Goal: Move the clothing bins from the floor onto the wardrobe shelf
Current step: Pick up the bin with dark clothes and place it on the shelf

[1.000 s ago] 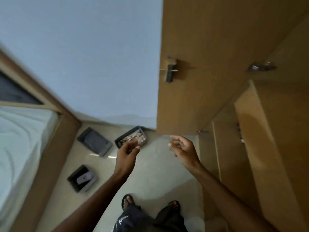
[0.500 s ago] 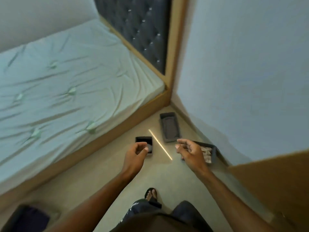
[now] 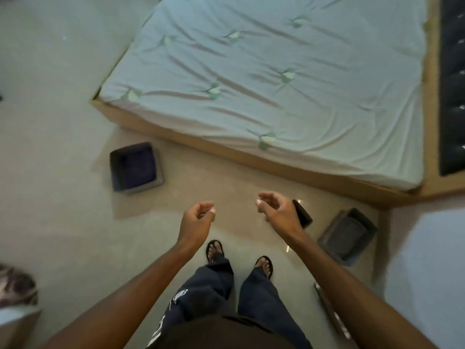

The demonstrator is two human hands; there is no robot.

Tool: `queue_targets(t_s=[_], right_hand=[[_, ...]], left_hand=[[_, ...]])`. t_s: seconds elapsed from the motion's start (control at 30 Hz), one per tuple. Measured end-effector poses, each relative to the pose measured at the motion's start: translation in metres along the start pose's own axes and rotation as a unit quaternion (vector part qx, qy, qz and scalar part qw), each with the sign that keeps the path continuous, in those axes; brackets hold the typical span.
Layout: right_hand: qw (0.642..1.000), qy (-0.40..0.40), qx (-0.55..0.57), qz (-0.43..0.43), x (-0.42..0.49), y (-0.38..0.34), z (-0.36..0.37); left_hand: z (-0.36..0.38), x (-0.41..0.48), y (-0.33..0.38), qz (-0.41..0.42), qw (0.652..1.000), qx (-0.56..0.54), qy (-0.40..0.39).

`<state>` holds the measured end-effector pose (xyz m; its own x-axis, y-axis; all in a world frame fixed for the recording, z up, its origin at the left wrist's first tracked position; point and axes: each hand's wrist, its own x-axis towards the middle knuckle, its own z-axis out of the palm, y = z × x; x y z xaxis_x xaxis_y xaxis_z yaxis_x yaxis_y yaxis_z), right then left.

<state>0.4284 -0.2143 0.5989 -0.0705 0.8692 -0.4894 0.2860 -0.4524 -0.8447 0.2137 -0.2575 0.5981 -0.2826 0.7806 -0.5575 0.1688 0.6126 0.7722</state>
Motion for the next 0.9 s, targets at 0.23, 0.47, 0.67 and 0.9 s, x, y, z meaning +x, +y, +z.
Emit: queue_targets(t_s=[0.23,0.47,0.67,0.9], right_hand=[[0.991,-0.107,-0.084,-0.007,0.07,-0.058,0.132],[0.977,-0.155,-0.142,0.034,0.158,-0.099,0.291],[0.967,-0.182,-0.175,0.038,0.265,-0.111,0.428],[0.951,-0.184,-0.243,0.056,0.42,-0.042,0.547]], left_hand=[[-0.115,0.062,-0.041,-0.058,0.987,-0.093,0.116],[-0.251,0.167,-0.071,-0.118,0.965,-0.148,0.184],[-0.349,0.28,-0.107,-0.164,0.956,-0.117,0.211],[-0.401,0.44,-0.19,-0.241,0.951,-0.05,0.187]])
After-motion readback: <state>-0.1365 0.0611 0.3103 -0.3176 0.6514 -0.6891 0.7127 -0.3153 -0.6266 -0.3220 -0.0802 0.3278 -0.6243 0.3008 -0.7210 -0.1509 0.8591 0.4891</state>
